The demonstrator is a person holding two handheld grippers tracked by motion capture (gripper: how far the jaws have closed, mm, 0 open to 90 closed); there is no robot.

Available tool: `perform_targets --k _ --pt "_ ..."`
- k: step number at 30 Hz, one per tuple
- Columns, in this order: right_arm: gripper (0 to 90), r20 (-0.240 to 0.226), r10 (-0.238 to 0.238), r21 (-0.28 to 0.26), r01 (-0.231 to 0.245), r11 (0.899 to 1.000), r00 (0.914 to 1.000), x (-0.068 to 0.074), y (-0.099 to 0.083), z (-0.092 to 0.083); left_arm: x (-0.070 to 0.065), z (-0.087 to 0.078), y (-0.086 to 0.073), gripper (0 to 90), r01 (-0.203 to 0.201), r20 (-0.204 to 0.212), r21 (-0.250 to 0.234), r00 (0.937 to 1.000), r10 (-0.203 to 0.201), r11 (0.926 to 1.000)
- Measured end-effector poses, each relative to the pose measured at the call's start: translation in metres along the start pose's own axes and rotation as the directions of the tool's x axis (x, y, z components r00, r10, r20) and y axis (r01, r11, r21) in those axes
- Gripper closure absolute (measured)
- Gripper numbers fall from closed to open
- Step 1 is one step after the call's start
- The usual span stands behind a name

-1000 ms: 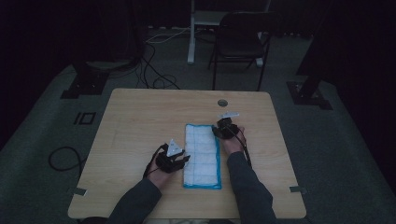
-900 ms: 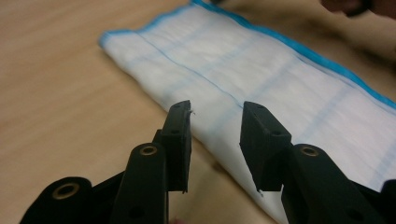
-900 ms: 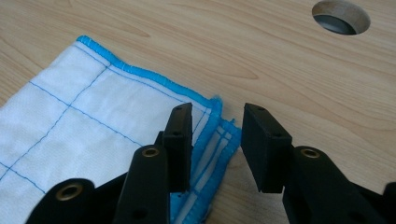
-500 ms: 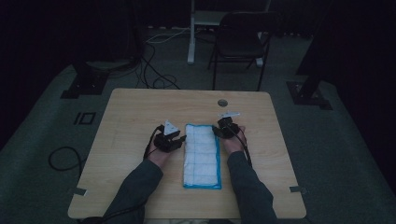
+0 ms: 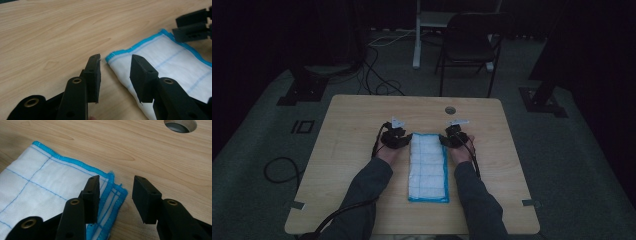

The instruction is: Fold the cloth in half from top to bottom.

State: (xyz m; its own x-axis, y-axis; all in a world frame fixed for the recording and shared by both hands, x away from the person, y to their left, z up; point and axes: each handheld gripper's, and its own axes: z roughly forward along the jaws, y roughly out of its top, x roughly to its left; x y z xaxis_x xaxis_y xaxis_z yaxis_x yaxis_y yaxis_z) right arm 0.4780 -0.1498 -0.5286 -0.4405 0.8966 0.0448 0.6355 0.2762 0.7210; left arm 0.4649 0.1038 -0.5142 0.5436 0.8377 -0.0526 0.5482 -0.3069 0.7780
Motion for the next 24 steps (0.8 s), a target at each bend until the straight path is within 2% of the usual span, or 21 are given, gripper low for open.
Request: perform_targets --k 10,17,20,24 --pt "53.4 0.011 0.063 0.015 -0.063 0.998 0.9979 0.003 0.005 0.009 -0.001 0.02 -0.001 60.2 0.048 -0.01 0.054 0.9988 -0.048 0.9974" --pt "48.4 0.049 0.056 0.053 -0.059 0.997 0.9972 0.008 0.007 0.015 -0.003 0.027 -0.004 59.9 0.06 -0.022 0.084 0.9981 -0.058 0.9947" --pt "48.2 0.05 0.071 0.06 -0.074 0.995 0.9962 0.006 0.006 0.015 -0.005 0.03 -0.007 59.9 0.059 -0.023 0.093 0.9981 -0.057 0.9939" --pt "51.8 0.056 0.066 0.071 -0.07 0.995 0.9963 0.008 0.007 0.014 -0.006 0.031 -0.009 59.4 0.07 -0.021 0.071 0.9974 -0.069 0.995"
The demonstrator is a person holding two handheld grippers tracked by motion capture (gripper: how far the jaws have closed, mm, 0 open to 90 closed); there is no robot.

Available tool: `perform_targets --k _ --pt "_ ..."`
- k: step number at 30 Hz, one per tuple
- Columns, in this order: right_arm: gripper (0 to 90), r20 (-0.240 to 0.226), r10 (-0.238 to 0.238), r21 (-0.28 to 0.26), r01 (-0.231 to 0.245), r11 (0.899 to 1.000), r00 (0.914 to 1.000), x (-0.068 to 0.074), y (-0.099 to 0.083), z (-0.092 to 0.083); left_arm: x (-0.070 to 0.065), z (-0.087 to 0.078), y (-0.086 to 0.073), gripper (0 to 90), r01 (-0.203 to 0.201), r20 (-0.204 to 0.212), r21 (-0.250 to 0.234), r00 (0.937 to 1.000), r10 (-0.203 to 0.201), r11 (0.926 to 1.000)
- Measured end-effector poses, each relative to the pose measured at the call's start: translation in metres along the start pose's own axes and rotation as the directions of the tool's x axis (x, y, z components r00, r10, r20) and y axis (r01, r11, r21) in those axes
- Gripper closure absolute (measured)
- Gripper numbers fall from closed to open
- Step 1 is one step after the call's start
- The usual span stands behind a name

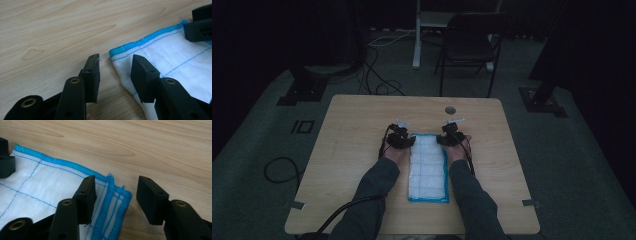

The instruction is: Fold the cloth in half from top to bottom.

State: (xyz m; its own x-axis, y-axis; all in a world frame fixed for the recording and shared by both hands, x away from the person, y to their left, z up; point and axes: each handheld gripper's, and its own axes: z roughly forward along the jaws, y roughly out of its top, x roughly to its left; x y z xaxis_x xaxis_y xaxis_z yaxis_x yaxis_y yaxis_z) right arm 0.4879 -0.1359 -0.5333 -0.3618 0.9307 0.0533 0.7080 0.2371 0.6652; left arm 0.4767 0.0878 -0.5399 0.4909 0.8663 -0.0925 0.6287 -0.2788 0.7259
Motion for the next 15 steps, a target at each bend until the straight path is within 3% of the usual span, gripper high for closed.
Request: perform_targets --k 4,8,15 --pt "59.9 -0.004 -0.005 0.004 0.005 1.0 1.0 0.0032 0.0002 -0.0005 -0.001 0.0008 0.0027 62.6 0.01 0.008 0.017 0.9999 -0.01 0.9998" --pt "68.9 -0.023 -0.003 0.004 0.003 1.0 0.9997 0.0045 0.0002 -0.0008 -0.0015 0.0017 0.0043 75.6 0.044 0.041 0.031 0.9981 -0.045 0.9986" --pt "83.6 -0.069 0.004 -0.002 -0.004 1.0 0.9976 0.0034 -0.0006 -0.0014 -0.0057 0.0012 0.0066 86.6 0.023 0.035 0.055 0.9991 -0.025 0.9983"
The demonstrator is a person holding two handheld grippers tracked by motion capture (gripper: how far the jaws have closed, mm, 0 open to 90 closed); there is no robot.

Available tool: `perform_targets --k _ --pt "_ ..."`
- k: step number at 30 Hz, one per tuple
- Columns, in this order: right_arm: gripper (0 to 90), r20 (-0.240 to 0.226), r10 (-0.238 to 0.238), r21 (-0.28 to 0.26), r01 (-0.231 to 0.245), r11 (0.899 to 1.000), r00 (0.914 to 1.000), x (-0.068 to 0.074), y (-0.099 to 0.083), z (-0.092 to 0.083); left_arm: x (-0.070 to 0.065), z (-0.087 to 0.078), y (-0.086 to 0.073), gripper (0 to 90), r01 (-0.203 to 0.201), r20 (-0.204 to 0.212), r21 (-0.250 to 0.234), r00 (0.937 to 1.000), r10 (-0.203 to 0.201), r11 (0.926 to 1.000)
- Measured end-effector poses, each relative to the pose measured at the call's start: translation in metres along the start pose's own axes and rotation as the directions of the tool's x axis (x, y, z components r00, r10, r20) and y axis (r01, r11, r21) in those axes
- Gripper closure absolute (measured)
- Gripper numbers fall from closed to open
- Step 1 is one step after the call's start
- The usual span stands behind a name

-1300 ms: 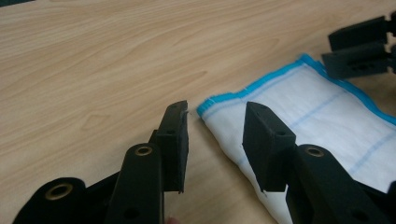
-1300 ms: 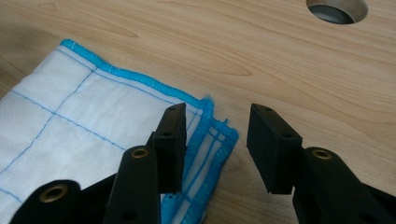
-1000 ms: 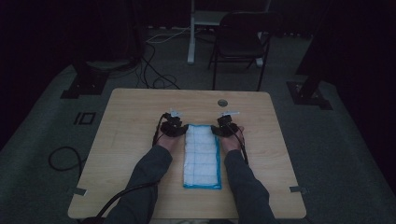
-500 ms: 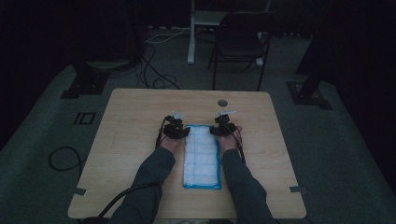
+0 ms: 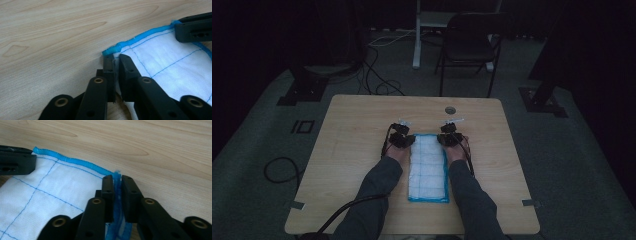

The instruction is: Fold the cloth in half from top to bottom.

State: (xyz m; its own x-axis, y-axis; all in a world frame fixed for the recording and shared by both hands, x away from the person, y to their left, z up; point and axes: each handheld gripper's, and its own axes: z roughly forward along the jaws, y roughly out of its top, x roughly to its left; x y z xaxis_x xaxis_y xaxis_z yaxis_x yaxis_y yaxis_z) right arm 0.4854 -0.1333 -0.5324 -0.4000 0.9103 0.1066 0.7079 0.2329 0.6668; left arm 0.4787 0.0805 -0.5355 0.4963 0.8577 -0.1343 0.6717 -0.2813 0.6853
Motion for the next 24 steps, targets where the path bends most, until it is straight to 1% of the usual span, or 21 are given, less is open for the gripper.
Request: perform_targets --k 3,5,8,13,14,21,24 --pt "84.6 -0.009 -0.003 -0.018 0.003 1.0 1.0 -0.002 -0.001 -0.002 0.0 -0.001 0.002 87.8 -0.002 -0.004 0.005 1.0 0.002 1.0" --pt "84.9 -0.016 -0.002 -0.029 0.001 1.0 0.9999 -0.003 0.0 -0.005 0.001 -0.004 0.003 88.0 0.005 0.006 -0.008 1.0 -0.005 1.0" --pt "85.1 -0.021 -0.012 -0.049 0.011 0.999 0.9997 -0.004 0.003 -0.01 0.001 -0.009 0.008 88.1 -0.005 0.008 -0.03 1.0 0.006 0.9995" --pt "85.2 -0.021 -0.024 -0.085 0.022 0.996 0.9995 -0.005 0.01 -0.019 0.0 -0.019 0.017 88.2 -0.011 0.015 -0.073 0.9998 0.012 0.9973" --pt "85.2 -0.023 -0.023 -0.088 0.021 0.996 0.9995 -0.006 0.01 -0.02 0.0 -0.021 0.019 88.1 -0.013 0.016 -0.075 0.9998 0.014 0.9971" --pt "85.2 -0.043 -0.028 -0.137 0.022 0.99 0.9987 -0.007 0.017 -0.033 -0.001 -0.032 0.027 88.1 -0.021 0.02 -0.117 0.9995 0.023 0.9929" --pt "85.2 -0.059 -0.024 -0.158 0.014 0.987 0.9979 -0.005 0.016 -0.04 -0.002 -0.04 0.028 88.1 -0.027 0.026 -0.137 0.9992 0.031 0.9902"
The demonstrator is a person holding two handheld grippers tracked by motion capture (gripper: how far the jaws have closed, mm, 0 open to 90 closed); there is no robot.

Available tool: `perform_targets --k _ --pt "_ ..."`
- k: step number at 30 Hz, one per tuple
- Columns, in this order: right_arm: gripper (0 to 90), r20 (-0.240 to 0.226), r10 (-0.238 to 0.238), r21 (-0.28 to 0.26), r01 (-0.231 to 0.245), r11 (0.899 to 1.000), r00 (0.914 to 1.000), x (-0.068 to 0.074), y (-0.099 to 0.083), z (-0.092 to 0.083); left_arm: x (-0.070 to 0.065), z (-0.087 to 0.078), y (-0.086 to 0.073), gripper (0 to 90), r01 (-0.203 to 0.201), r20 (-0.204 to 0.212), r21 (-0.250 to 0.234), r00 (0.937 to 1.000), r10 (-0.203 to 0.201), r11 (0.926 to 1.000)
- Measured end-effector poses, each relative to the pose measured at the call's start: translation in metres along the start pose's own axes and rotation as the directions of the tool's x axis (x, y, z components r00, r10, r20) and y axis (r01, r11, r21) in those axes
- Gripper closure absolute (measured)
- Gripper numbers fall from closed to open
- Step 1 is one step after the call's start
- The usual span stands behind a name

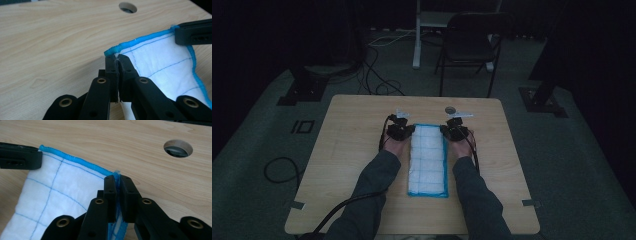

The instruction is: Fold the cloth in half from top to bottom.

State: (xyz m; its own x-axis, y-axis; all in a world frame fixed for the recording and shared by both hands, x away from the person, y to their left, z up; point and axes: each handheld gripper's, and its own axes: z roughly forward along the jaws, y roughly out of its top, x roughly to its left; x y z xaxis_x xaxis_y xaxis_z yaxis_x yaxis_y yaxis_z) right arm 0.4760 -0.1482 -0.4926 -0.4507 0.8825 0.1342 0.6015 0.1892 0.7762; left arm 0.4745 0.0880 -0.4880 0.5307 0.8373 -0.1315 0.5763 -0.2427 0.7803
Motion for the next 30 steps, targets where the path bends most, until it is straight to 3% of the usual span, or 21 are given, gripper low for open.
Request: perform_targets --k 5,19,30 --pt "85.2 -0.03 0.024 -0.038 -0.025 0.999 0.9993 0.006 -0.011 -0.012 -0.005 -0.013 -0.006 88.0 0.004 0.025 -0.046 0.9997 -0.003 0.9989" --pt "85.1 -0.064 -0.041 -0.092 0.035 0.995 0.9971 0.025 -0.015 -0.048 -0.017 -0.046 -0.016 87.9 -0.024 0.068 -0.108 0.9972 0.031 0.9939" --pt "85.1 -0.085 -0.056 -0.122 0.045 0.991 0.9948 0.038 -0.03 -0.075 -0.027 -0.07 -0.03 87.7 -0.027 0.114 -0.142 0.9926 0.043 0.9895"
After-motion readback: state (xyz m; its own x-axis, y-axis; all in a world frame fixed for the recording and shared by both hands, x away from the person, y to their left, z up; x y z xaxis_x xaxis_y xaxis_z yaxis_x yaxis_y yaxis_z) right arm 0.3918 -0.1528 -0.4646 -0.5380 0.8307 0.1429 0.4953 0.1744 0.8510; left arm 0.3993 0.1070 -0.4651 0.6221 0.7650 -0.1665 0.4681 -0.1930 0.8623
